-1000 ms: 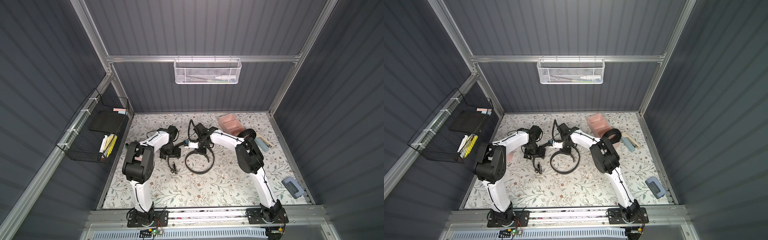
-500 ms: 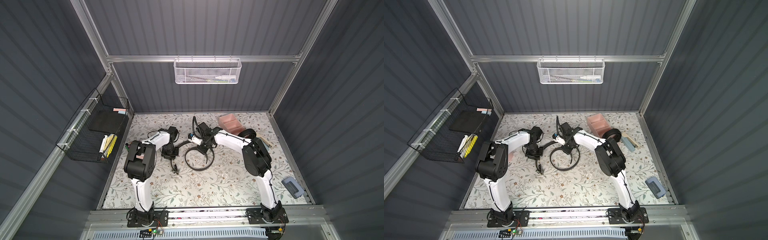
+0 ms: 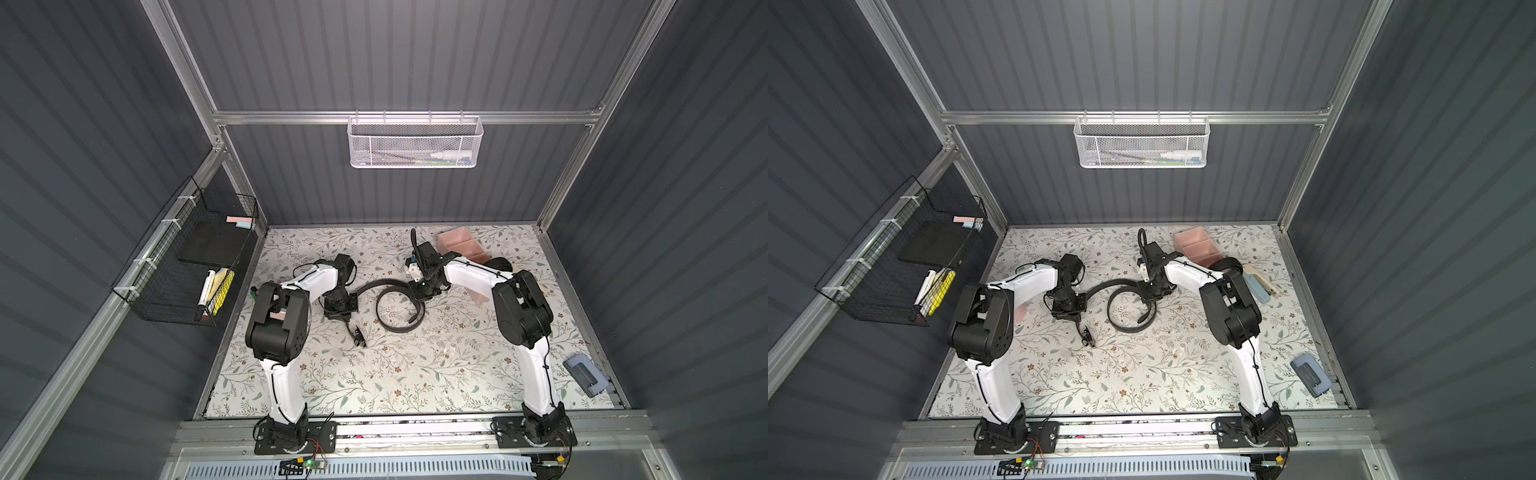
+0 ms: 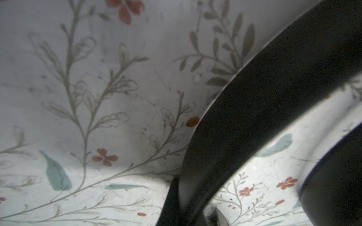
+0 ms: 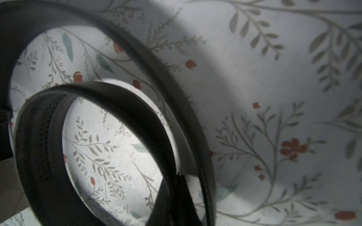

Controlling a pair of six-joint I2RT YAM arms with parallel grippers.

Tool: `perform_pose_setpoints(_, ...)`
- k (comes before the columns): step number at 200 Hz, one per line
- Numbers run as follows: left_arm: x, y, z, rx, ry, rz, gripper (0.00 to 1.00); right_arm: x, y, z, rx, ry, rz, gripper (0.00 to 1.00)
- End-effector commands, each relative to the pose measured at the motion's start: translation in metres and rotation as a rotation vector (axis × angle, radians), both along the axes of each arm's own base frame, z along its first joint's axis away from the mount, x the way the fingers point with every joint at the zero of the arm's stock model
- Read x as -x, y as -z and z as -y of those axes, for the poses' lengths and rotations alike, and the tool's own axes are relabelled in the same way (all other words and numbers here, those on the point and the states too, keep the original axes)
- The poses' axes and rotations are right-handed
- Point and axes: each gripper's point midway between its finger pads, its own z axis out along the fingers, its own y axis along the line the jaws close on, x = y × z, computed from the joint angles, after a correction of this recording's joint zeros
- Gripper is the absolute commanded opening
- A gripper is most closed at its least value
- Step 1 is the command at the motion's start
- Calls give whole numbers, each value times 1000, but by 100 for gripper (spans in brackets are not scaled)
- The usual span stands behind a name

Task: Place the belts into the storage roll
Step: Roll the belt at the center of the board.

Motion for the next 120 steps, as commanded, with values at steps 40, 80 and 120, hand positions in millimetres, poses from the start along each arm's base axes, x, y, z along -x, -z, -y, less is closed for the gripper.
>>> perform_pose_setpoints(40,22,-5,9,94,-143,-5,1,-9,-26,40,84,435,39,0)
perform_pose_setpoints(80,29,-3,16,154,-235,11,3,3,-30,52,52,650,-9,0)
perform_pose_setpoints(120,42,-1,21,162,-257,7,5,15,-30,66,17,854,-47,0)
